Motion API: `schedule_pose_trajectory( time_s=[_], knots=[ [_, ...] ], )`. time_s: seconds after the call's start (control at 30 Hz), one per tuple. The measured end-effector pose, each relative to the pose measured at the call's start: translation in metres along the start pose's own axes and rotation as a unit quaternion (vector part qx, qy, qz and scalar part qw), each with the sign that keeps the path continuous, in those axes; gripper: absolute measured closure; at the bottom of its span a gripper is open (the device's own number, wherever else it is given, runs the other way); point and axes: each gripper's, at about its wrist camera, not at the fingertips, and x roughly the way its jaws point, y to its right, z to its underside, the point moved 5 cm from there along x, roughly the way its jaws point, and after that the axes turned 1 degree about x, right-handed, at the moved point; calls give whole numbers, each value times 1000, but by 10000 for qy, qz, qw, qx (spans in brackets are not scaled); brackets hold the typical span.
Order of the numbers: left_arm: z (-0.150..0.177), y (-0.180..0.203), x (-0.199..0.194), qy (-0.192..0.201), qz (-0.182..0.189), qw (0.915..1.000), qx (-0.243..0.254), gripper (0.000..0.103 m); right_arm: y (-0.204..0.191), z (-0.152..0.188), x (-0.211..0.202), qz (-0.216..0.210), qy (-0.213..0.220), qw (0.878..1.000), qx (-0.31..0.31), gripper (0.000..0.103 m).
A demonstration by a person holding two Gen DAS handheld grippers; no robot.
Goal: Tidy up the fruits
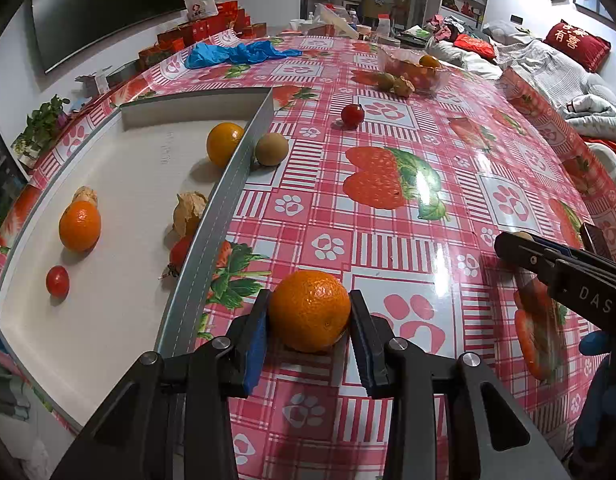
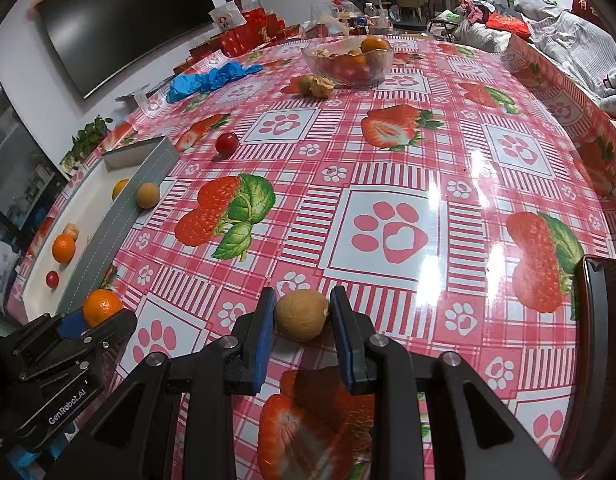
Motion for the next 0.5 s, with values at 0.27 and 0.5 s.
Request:
schedule_pose_trajectory(
  time_s=[0.27,0.5],
  knots=[
    [0,-1,-1,4,23,10000,-10,64,3,-1,-1,34,-65,10000,4,73],
    [-3,0,-3,-48,247,9996,-144,64,4,-4,0,52,-176,9998,86,73]
  ],
)
